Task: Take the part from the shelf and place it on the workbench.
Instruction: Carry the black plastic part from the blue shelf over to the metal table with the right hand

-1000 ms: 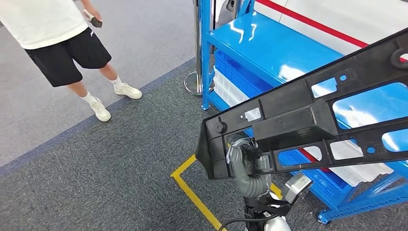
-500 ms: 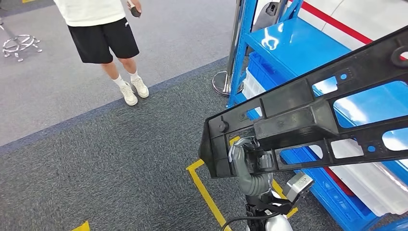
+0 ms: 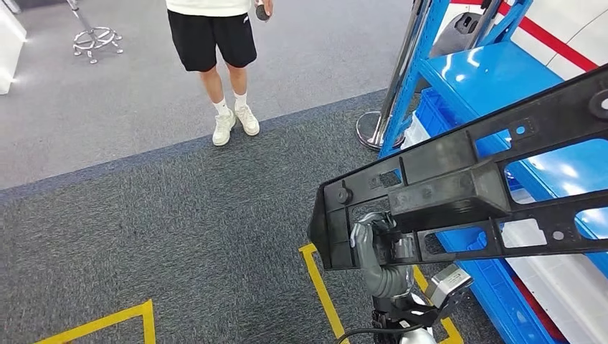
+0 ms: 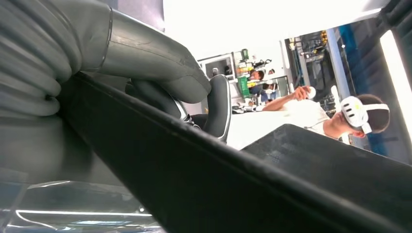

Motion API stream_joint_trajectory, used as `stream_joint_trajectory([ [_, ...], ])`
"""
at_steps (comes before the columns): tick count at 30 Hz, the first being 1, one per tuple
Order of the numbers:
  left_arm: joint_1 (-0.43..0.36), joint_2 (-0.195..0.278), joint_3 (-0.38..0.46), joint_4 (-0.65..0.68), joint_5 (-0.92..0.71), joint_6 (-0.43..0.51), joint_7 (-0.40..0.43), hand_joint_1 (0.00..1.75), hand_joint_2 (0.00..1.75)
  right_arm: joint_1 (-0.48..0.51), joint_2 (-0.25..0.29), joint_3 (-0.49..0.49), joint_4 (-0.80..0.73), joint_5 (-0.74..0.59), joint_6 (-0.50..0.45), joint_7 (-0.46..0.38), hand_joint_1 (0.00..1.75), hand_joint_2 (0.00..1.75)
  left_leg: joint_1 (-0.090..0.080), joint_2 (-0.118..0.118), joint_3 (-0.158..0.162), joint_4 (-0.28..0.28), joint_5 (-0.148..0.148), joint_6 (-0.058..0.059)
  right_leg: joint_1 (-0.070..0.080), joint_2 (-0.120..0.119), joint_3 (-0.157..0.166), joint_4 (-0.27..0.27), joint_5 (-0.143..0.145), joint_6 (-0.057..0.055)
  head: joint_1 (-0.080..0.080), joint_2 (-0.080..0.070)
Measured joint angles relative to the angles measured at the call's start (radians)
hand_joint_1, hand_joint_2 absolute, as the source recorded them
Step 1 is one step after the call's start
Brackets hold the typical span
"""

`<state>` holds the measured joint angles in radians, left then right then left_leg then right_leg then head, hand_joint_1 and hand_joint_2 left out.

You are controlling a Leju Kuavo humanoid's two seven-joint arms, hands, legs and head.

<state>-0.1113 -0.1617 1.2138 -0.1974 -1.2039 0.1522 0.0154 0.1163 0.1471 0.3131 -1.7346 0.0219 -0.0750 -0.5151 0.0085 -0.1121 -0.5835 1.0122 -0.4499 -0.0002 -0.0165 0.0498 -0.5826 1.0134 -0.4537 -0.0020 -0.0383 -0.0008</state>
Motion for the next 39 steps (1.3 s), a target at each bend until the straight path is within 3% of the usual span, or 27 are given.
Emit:
stream_joint_trajectory([
  [2, -0.001, 0.001, 0.000, 0.000, -0.001, 0.000, 0.000, 0.00, 1.75, 0.001, 0.000, 0.000, -0.003, 0.001, 0.000, 0.000, 1.75, 1.75, -0.003, 0.038, -0.022, 0.050, -0.030, -0.010, -0.005, -0.025, 0.012, -0.014, 0.002, -0.010, -0.005, 0.000],
  [4, -0.004, 0.002, 0.000, 0.000, -0.002, -0.002, -0.004, 0.00, 1.75, 0.006, 0.000, -0.002, -0.005, 0.001, 0.000, 0.005, 1.75, 1.75, -0.001, 0.084, -0.080, 0.171, -0.087, -0.018, -0.003, -0.052, 0.018, -0.017, 0.000, -0.016, -0.010, 0.000],
  [6, -0.007, 0.002, -0.001, 0.000, -0.001, -0.009, -0.011, 0.00, 1.75, 0.013, -0.001, -0.003, -0.006, 0.002, -0.001, 0.011, 1.75, 1.75, 0.002, 0.096, -0.128, 0.263, -0.113, -0.024, -0.001, -0.080, 0.020, -0.017, -0.003, -0.016, -0.010, 0.000],
  [7, -0.008, 0.003, -0.001, 0.000, -0.001, -0.013, -0.015, 0.00, 1.75, 0.016, -0.002, -0.003, -0.006, 0.003, -0.001, 0.015, 1.75, 1.75, 0.004, 0.098, -0.127, 0.261, -0.100, -0.026, -0.001, -0.093, 0.021, -0.016, -0.005, -0.015, -0.010, 0.000],
  [8, -0.007, 0.003, -0.001, 0.000, -0.003, -0.015, -0.017, 0.00, 1.75, 0.020, -0.003, -0.003, -0.006, 0.003, -0.001, 0.017, 1.75, 1.75, 0.005, 0.103, -0.106, 0.221, -0.072, -0.028, -0.002, -0.104, 0.023, -0.016, -0.008, -0.012, -0.010, 0.000],
  [10, -0.004, 0.002, -0.001, 0.000, -0.007, -0.019, -0.018, 0.00, 1.75, 0.031, -0.006, -0.003, -0.006, 0.004, -0.001, 0.022, 1.75, 1.75, 0.002, 0.143, -0.037, 0.088, -0.014, -0.030, 0.000, -0.122, 0.028, -0.012, -0.015, -0.003, -0.011, 0.000],
  [12, -0.002, -0.004, -0.003, 0.000, -0.011, -0.026, -0.014, 0.00, 1.75, 0.045, -0.009, -0.004, -0.007, 0.005, -0.001, 0.023, 1.75, 1.75, -0.005, 0.177, -0.001, 0.011, 0.003, -0.018, 0.006, -0.138, 0.029, -0.007, -0.021, 0.007, -0.012, 0.000],
  [13, -0.001, -0.008, -0.004, 0.001, -0.015, -0.030, -0.008, 0.00, 1.75, 0.049, -0.011, -0.004, -0.007, 0.005, 0.000, 0.023, 1.75, 1.75, -0.009, 0.179, -0.002, 0.006, -0.001, -0.008, 0.010, -0.148, 0.029, -0.006, -0.022, 0.011, -0.012, 0.000],
  [15, 0.003, -0.015, -0.006, 0.001, -0.020, -0.031, 0.008, 0.00, 1.75, 0.051, -0.013, -0.004, -0.007, 0.004, 0.002, 0.023, 1.75, 1.75, -0.008, 0.157, -0.006, 0.004, 0.000, 0.010, 0.009, -0.160, 0.032, -0.005, -0.027, 0.020, -0.010, 0.000],
  [17, 0.003, -0.020, -0.010, 0.001, -0.021, -0.027, 0.019, 0.00, 1.75, 0.049, -0.015, -0.004, -0.007, 0.002, 0.008, 0.022, 1.75, 1.75, -0.007, 0.134, -0.005, 0.000, 0.005, 0.024, 0.005, -0.128, 0.020, 0.031, -0.058, 0.028, -0.010, 0.000],
  [18, 0.002, -0.021, -0.011, 0.001, -0.020, -0.024, 0.020, 0.00, 1.75, 0.047, -0.017, -0.004, -0.006, 0.000, 0.011, 0.021, 1.75, 1.75, -0.007, 0.123, -0.004, -0.002, 0.006, 0.030, 0.003, -0.101, -0.001, 0.079, -0.086, 0.030, -0.009, 0.000],
  [20, 0.001, -0.022, -0.012, 0.001, -0.014, -0.016, 0.017, 0.00, 1.75, 0.040, -0.021, -0.004, 0.000, -0.008, 0.019, 0.018, 1.75, 1.75, -0.011, 0.100, -0.005, -0.001, 0.007, 0.036, 0.004, -0.065, -0.069, 0.212, -0.145, 0.026, -0.009, 0.000],
  [21, 0.001, -0.022, -0.012, 0.001, -0.010, -0.012, 0.012, 0.00, 1.75, 0.033, -0.024, -0.004, 0.006, -0.012, 0.021, 0.016, 1.75, 1.75, -0.013, 0.087, -0.005, -0.001, 0.007, 0.037, 0.005, -0.058, -0.097, 0.264, -0.157, 0.024, -0.009, 0.000],
  [22, 0.000, -0.022, -0.012, 0.001, -0.005, -0.009, 0.006, 0.00, 1.75, 0.023, -0.025, -0.004, 0.012, -0.015, 0.023, 0.013, 1.75, 1.75, -0.016, 0.074, -0.004, 0.000, 0.007, 0.038, 0.006, -0.055, -0.112, 0.281, -0.147, 0.019, -0.009, 0.000],
  [23, 0.000, -0.022, -0.011, 0.001, -0.001, -0.007, 0.002, 0.00, 1.75, 0.012, -0.026, -0.004, 0.018, -0.016, 0.024, 0.010, 1.75, 1.75, -0.018, 0.061, -0.003, 0.001, 0.007, 0.039, 0.008, -0.052, -0.110, 0.265, -0.122, 0.015, -0.009, 0.000],
  [25, -0.001, -0.021, -0.011, 0.001, 0.004, -0.003, -0.007, 0.00, 1.75, -0.007, -0.026, -0.004, 0.026, -0.017, 0.024, 0.006, 1.75, 1.75, -0.018, 0.033, 0.001, 0.003, 0.005, 0.040, 0.013, -0.027, -0.065, 0.149, -0.040, 0.000, -0.009, 0.000],
  [27, -0.003, -0.020, -0.011, 0.001, 0.006, -0.004, -0.019, 0.00, 1.75, -0.019, -0.026, -0.004, 0.032, -0.018, 0.021, 0.005, 1.75, 1.75, -0.017, 0.008, 0.000, 0.005, 0.004, 0.036, 0.014, 0.019, -0.025, 0.047, 0.007, -0.010, -0.010, 0.000],
  [28, -0.004, -0.019, -0.011, 0.001, 0.005, -0.007, -0.027, 0.00, 1.75, -0.023, -0.027, -0.004, 0.033, -0.018, 0.017, 0.004, 1.75, 1.75, -0.014, -0.002, -0.004, 0.006, 0.005, 0.032, 0.015, 0.033, -0.016, 0.026, 0.008, -0.011, -0.010, 0.000],
  [30, -0.004, -0.017, -0.011, 0.001, 0.003, -0.013, -0.039, 0.00, 1.75, -0.030, -0.027, -0.004, 0.034, -0.019, 0.005, 0.003, 1.75, 1.75, -0.009, -0.023, -0.010, 0.002, 0.009, 0.020, 0.016, 0.022, -0.009, 0.007, 0.003, -0.010, -0.009, 0.000],
  [31, -0.003, -0.014, -0.011, 0.001, 0.003, -0.014, -0.043, 0.00, 1.75, -0.034, -0.027, -0.004, 0.034, -0.018, 0.000, 0.003, 1.75, 1.75, -0.009, -0.019, -0.011, 0.001, 0.009, 0.014, 0.014, 0.010, -0.003, -0.002, 0.003, -0.012, -0.009, 0.000],
  [33, -0.003, -0.010, -0.011, 0.001, 0.005, -0.014, -0.046, 0.00, 1.75, -0.039, -0.026, -0.004, 0.033, -0.019, -0.004, 0.003, 1.75, 1.75, -0.014, 0.024, -0.021, 0.028, -0.010, 0.003, 0.008, -0.013, 0.012, -0.021, 0.007, -0.018, -0.011, 0.000],
  [35, -0.005, -0.008, -0.011, 0.001, 0.008, -0.013, -0.048, 0.00, 1.75, -0.040, -0.026, -0.004, 0.035, -0.019, -0.004, 0.004, 1.75, 1.75, -0.012, 0.080, -0.073, 0.135, -0.064, -0.010, 0.009, -0.041, 0.021, -0.028, 0.007, -0.023, -0.013, 0.000],
  [37, -0.007, -0.007, -0.011, 0.001, 0.011, -0.013, -0.051, 0.00, 1.75, -0.039, -0.027, -0.004, 0.036, -0.019, -0.004, 0.006, 1.75, 1.75, -0.004, 0.098, -0.130, 0.245, -0.103, -0.020, 0.010, -0.072, 0.022, -0.026, 0.004, -0.023, -0.013, 0.000],
  [38, -0.008, -0.006, -0.011, 0.001, 0.011, -0.013, -0.052, 0.00, 1.75, -0.040, -0.027, -0.004, 0.037, -0.020, -0.004, 0.006, 1.75, 1.75, -0.001, 0.103, -0.135, 0.256, -0.098, -0.024, 0.010, -0.086, 0.022, -0.025, 0.002, -0.022, -0.013, 0.000],
  [39, -0.008, -0.005, -0.011, 0.001, 0.011, -0.012, -0.052, 0.00, 1.75, -0.040, -0.027, -0.004, 0.037, -0.020, -0.004, 0.006, 1.75, 1.75, 0.002, 0.108, -0.120, 0.230, -0.077, -0.026, 0.010, -0.098, 0.022, -0.023, 0.000, -0.021, -0.013, 0.000],
])
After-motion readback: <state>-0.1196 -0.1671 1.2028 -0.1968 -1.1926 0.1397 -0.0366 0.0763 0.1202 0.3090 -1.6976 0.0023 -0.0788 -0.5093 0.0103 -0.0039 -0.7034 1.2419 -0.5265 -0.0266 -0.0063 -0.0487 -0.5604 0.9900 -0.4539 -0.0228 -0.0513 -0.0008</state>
